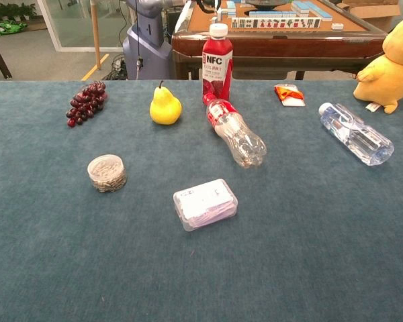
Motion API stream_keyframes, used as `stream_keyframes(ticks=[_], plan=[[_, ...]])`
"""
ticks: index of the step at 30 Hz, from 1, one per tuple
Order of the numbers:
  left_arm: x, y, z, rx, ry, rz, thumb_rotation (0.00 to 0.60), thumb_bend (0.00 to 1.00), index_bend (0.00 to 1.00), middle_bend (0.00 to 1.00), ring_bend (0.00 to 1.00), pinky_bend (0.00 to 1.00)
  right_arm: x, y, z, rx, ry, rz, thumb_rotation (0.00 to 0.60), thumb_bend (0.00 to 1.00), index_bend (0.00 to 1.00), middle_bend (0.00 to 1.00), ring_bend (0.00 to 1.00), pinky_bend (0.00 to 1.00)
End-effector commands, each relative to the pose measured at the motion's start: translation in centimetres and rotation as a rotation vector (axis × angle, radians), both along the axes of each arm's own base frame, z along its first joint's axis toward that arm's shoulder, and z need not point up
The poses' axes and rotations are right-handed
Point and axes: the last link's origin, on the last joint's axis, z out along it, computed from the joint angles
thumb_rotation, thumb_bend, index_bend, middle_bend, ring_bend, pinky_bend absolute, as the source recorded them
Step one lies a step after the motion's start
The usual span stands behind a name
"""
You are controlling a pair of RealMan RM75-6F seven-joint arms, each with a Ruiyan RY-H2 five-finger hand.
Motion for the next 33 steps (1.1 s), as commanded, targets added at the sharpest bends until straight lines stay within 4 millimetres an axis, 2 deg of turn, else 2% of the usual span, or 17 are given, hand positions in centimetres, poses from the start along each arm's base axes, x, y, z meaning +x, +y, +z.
stream_keyframes(ticks=[1, 10, 15, 19, 20, 22, 24, 27, 30, 33], plan=[[0.1, 0.1, -0.1, -0.009, 0.002, -0.005, 0.6, 0.15, 0.46, 0.49, 0.47, 0.69, 0.2, 0.1, 0.1, -0.002, 0.002, 0.01, 0.6, 0.15, 0.31, 0.26, 0.19, 0.31], [1.1, 0.3, -1.3, -0.076, -0.005, -0.042, 0.6, 0.15, 0.5, 0.51, 0.47, 0.69, 0.6, 0.9, 1.0, -0.041, -0.022, 0.026, 0.6, 0.17, 0.32, 0.26, 0.19, 0.28], [2.1, 1.2, -2.2, -0.116, -0.045, -0.093, 0.6, 0.04, 0.49, 0.61, 0.49, 0.69, 0.9, 1.7, 1.6, -0.05, -0.021, 0.042, 0.6, 0.15, 0.33, 0.28, 0.19, 0.28], [3.3, 2.0, -3.0, -0.139, -0.027, -0.171, 0.6, 0.0, 0.45, 0.61, 0.49, 0.69, 1.4, 2.2, 2.0, -0.068, -0.036, 0.069, 0.6, 0.15, 0.35, 0.29, 0.19, 0.28], [3.6, 2.1, -3.3, -0.145, -0.031, -0.19, 0.6, 0.0, 0.43, 0.6, 0.45, 0.68, 1.4, 2.2, 2.1, -0.071, -0.041, 0.072, 0.6, 0.15, 0.35, 0.29, 0.19, 0.28], [4.0, 2.6, -4.0, -0.173, -0.027, -0.223, 0.6, 0.0, 0.39, 0.53, 0.35, 0.55, 1.4, 2.2, 2.2, -0.072, -0.046, 0.073, 0.6, 0.15, 0.35, 0.29, 0.19, 0.28], [4.4, 3.1, -4.7, -0.19, -0.023, -0.244, 0.6, 0.0, 0.33, 0.4, 0.22, 0.36, 1.3, 2.2, 2.3, -0.073, -0.05, 0.071, 0.6, 0.15, 0.35, 0.29, 0.19, 0.28], [5.2, 4.0, -6.1, -0.226, -0.003, -0.267, 0.6, 0.0, 0.24, 0.24, 0.1, 0.24, 1.3, 2.1, 2.5, -0.076, -0.058, 0.074, 0.6, 0.15, 0.35, 0.29, 0.19, 0.28], [6.1, 4.9, -7.4, -0.248, 0.019, -0.29, 0.6, 0.0, 0.19, 0.14, 0.02, 0.19, 1.3, 2.1, 2.7, -0.082, -0.064, 0.077, 0.6, 0.15, 0.35, 0.29, 0.19, 0.28], [7.2, 5.6, -8.7, -0.261, 0.017, -0.328, 0.6, 0.0, 0.17, 0.09, 0.0, 0.18, 1.2, 2.1, 2.8, -0.085, -0.07, 0.075, 0.6, 0.15, 0.35, 0.29, 0.19, 0.28]])
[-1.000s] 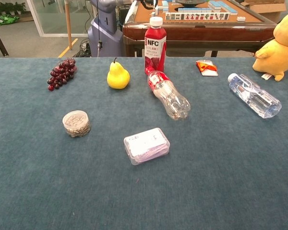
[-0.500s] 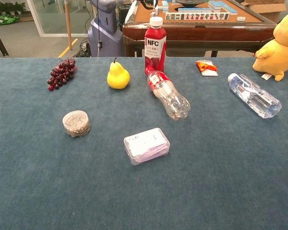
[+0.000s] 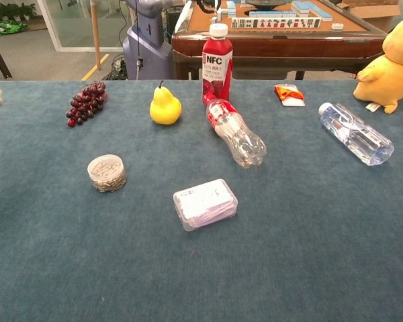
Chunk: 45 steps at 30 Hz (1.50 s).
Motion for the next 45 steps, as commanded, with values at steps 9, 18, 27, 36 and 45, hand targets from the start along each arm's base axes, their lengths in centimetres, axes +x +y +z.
stream_keyframes(ticks=[9, 18, 27, 36, 45], plan=[[2.8, 3.4, -4.5, -0.059, 0.067, -0.076, 0.6, 0.0, 0.05, 0.02, 0.0, 0.16, -0.2, -0.1, 0.3, 0.0, -0.009, -0.008, 0.6, 0.15, 0.35, 0.29, 0.19, 0.28], [4.3, 5.8, -5.8, -0.083, 0.116, -0.052, 0.6, 0.0, 0.0, 0.0, 0.0, 0.11, -0.3, -0.2, 0.3, 0.001, -0.01, -0.015, 0.6, 0.15, 0.35, 0.29, 0.19, 0.28], [4.4, 6.5, -6.8, -0.089, 0.152, -0.021, 0.6, 0.0, 0.0, 0.0, 0.0, 0.08, -0.3, -0.2, 0.3, 0.002, -0.011, -0.017, 0.6, 0.15, 0.35, 0.29, 0.19, 0.28], [5.3, 6.8, -8.3, -0.115, 0.154, -0.016, 0.6, 0.0, 0.0, 0.0, 0.0, 0.06, -0.4, -0.1, 0.4, 0.001, -0.012, -0.019, 0.6, 0.15, 0.35, 0.29, 0.19, 0.28], [6.4, 8.4, -9.8, -0.122, 0.162, -0.01, 0.6, 0.0, 0.0, 0.0, 0.0, 0.06, -0.3, -0.1, 0.6, -0.001, -0.018, -0.017, 0.6, 0.15, 0.35, 0.29, 0.19, 0.28]])
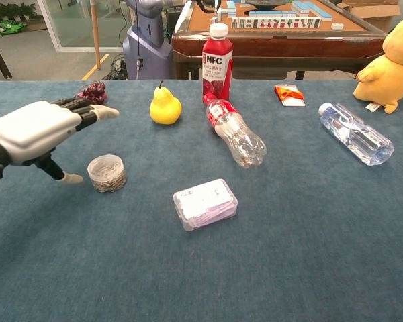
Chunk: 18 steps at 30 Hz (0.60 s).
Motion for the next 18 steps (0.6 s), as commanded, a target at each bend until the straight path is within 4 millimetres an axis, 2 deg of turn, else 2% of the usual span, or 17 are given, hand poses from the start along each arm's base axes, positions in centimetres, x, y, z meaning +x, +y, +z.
stream_keyframes(ticks=[1, 6, 18], plan=[[0.3, 0.3, -0.1, 0.007, -0.005, -0.006, 0.6, 0.0, 0.0, 0.0, 0.0, 0.06, 0.0, 0.0, 0.1, -0.003, -0.003, 0.0, 0.6, 0.15, 0.35, 0.29, 0.19, 0.28], [0.6, 1.0, -0.3, 0.004, -0.011, -0.001, 0.6, 0.0, 0.0, 0.0, 0.0, 0.06, 0.0, 0.0, 0.1, -0.001, -0.004, 0.001, 0.6, 0.15, 0.35, 0.29, 0.19, 0.28], [2.8, 1.3, -1.7, -0.035, -0.024, -0.019, 0.6, 0.0, 0.0, 0.0, 0.0, 0.06, 0.0, 0.1, 0.3, -0.007, -0.009, 0.003, 0.6, 0.15, 0.35, 0.29, 0.19, 0.28]])
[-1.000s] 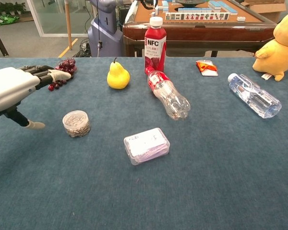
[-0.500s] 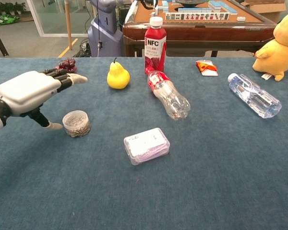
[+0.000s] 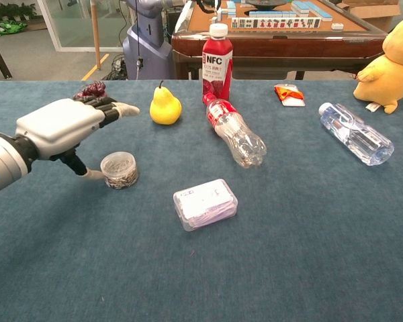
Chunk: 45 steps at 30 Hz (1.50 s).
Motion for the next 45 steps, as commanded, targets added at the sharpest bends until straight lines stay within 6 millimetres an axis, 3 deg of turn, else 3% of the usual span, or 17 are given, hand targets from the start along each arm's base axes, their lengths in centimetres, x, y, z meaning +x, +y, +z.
stream_keyframes(ticks=[1, 35, 40, 45], plan=[[0.6, 0.2, -0.3, -0.005, -0.001, -0.002, 0.6, 0.0, 0.0, 0.0, 0.0, 0.06, 0.0, 0.0, 0.1, -0.002, -0.001, 0.001, 0.6, 0.15, 0.35, 0.29, 0.19, 0.28], [8.1, 2.5, -3.5, -0.034, 0.013, -0.099, 0.6, 0.0, 0.0, 0.0, 0.0, 0.06, 0.0, 0.2, 0.6, -0.002, -0.028, 0.004, 0.6, 0.15, 0.35, 0.29, 0.19, 0.28], [8.4, 2.4, -3.7, -0.035, 0.024, -0.103, 0.6, 0.0, 0.0, 0.0, 0.0, 0.06, -0.1, 0.1, 0.7, -0.004, -0.034, 0.004, 0.6, 0.15, 0.35, 0.29, 0.19, 0.28], [7.7, 1.0, -2.8, -0.035, 0.019, -0.103, 0.6, 0.0, 0.0, 0.0, 0.0, 0.06, -0.2, 0.0, 0.8, -0.001, -0.039, -0.001, 0.6, 0.15, 0.35, 0.29, 0.19, 0.28]])
